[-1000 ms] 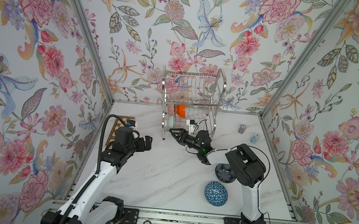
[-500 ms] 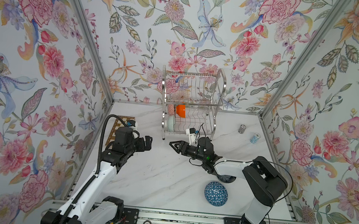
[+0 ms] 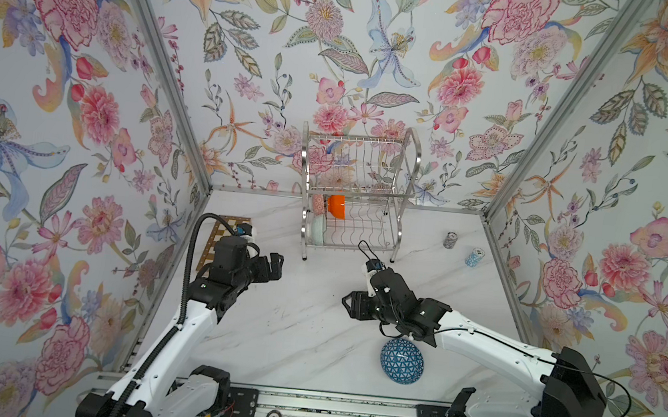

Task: Load bowls into a dish rack
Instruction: Pick up the bowl from the bottom-center of the table.

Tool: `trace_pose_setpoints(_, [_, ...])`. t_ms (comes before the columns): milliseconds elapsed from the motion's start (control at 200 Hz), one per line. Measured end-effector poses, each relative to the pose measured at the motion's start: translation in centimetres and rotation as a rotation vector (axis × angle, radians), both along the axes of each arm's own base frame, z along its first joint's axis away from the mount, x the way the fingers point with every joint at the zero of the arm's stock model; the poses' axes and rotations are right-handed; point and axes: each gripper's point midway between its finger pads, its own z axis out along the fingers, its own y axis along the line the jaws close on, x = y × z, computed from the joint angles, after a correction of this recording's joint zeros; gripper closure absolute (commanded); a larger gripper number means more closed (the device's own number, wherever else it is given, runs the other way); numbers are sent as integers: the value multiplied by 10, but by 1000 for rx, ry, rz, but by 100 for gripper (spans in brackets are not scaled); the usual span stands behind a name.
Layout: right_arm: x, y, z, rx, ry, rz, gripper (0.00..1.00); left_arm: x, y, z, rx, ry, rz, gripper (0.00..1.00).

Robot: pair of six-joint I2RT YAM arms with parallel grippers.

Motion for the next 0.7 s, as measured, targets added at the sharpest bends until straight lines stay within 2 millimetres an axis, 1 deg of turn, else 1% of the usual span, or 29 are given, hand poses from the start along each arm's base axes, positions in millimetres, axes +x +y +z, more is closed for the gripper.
trace_pose_setpoints(90, [-23,-14,-8,-145,32,22,43,0,0,0,0,1,0,1])
trace_pose_setpoints(260, [-69,-42,-17,-395,70,87,44,1,0,-2,2,7,0,1])
trace_pose_setpoints(435, [-108,-67,-23,-577,104,147,45,1,0,-3,2,9,0,1])
trace_pose_setpoints(515, [-120,-78,-26,-626,125,151,46,1,0,-3,2,9,0,1])
trace_pose_setpoints(701, [-133,-98,-32,-683,153,135,47,1,0,-3,2,9,0,1])
